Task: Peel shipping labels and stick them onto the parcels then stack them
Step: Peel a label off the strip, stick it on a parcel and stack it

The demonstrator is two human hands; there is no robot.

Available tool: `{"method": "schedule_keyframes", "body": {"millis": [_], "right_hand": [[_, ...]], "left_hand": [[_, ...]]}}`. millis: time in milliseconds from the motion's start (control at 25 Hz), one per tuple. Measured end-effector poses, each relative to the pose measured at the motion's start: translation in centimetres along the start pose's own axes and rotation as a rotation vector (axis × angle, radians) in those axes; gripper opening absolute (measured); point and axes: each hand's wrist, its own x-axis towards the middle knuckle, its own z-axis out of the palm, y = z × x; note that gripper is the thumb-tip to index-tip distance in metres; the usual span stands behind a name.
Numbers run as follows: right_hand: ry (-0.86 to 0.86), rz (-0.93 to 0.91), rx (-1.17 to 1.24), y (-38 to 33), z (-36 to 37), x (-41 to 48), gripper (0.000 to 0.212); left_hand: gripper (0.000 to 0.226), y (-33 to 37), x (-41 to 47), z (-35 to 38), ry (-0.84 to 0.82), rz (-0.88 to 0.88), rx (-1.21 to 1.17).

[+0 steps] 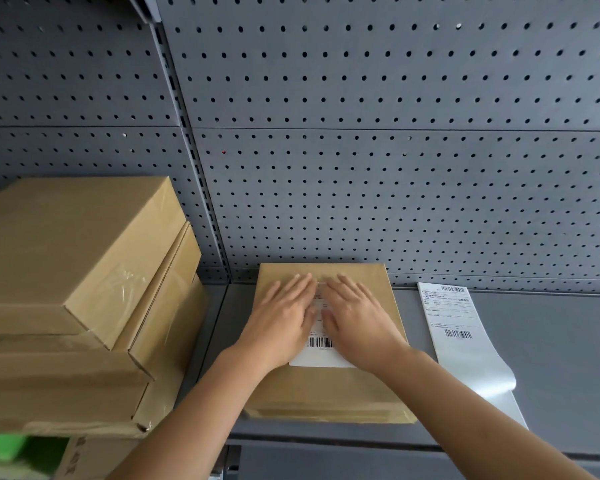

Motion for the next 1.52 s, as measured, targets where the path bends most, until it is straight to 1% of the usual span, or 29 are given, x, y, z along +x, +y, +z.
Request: {"method": "schedule_keyframes", "body": {"millis": [40,120,160,240,320,360,520,600,720,800,840,960,1080,1160,1280,1360,1440,1520], "right_hand": [[-0.034,-0.012,-0.001,-0.3,0.5,0.1,0.058],[-0.062,-0.002,-0.030,-0.3,0.8,0.2,0.060],[-0.085,0.019,-0.036,-0.2,0.7,0.2,0.062],[-0.137,0.066,-0.050,0.5,0.5,-0.1,0.073],[-0.158,0.110,-0.077,1.2,0.1,-0.6,0.078],[-0.157,0.135,-0.078,1.5,0.0,-0.8,0.078],[-0.156,0.218,-0.047,2.1,-0.6,-1.3,0.063],[-0.137,0.194,-0.016,1.6,-1.1,-1.6,0.061],[-0.135,0.075,0.036,-0.5,-1.4,-2.4,0.063],[-0.144,0.029,0.045,-1.7,-1.0,-3.1,0.068],[-0.143,0.023,0.019,-2.0,-0.6,-3.3,0.066],[-0.151,0.050,-0.068,-1.6,0.0,-3.8,0.062],[-0.188,0.098,-0.087,-0.6,-0.5,-4.4,0.073],[-0.176,0.133,-0.069,-0.2,-0.7,-4.8,0.081],[-0.167,0.173,-0.049,-0.1,-1.0,-5.3,0.086],[-0.166,0.139,-0.018,-1.1,-1.6,-6.0,0.081],[-0.146,0.049,0.000,-2.5,-1.5,-7.2,0.069],[-0.104,-0.021,-0.007,-3.7,-0.6,-8.8,0.061]], "left_hand": [[0.058,-0.1,0.1,0.1,-0.033,0.000,0.033],[0.058,-0.2,0.2,0.2,-0.063,-0.023,0.079],[0.058,-0.2,0.1,0.2,-0.065,-0.033,0.093],[0.059,-0.2,-0.1,0.2,-0.068,-0.045,0.106],[0.060,-0.4,-0.3,0.0,-0.078,-0.066,0.096],[0.060,-0.6,-0.3,-0.1,-0.081,-0.076,0.088],[0.060,-0.8,-0.6,-0.4,-0.114,-0.079,0.064],[0.060,-0.5,-1.1,-0.7,-0.109,-0.066,0.041],[0.059,0.3,-2.0,-1.1,-0.081,0.008,0.051],[0.059,0.8,-2.6,-0.7,-0.110,0.051,0.077],[0.059,0.9,-2.8,-0.4,-0.129,0.054,0.094],[0.059,0.6,-3.1,0.3,-0.138,0.020,0.121],[0.061,0.0,-3.6,0.1,-0.143,-0.029,0.110],[0.061,-0.4,-4.1,-0.1,-0.159,-0.069,0.112],[0.061,-0.6,-4.8,-0.5,-0.165,-0.104,0.089],[0.061,0.2,-5.6,-0.9,-0.131,-0.083,0.057],[0.060,1.7,-6.8,-1.2,-0.102,-0.004,0.032],[0.062,3.0,-8.3,-0.8,-0.123,0.057,0.038]]}}
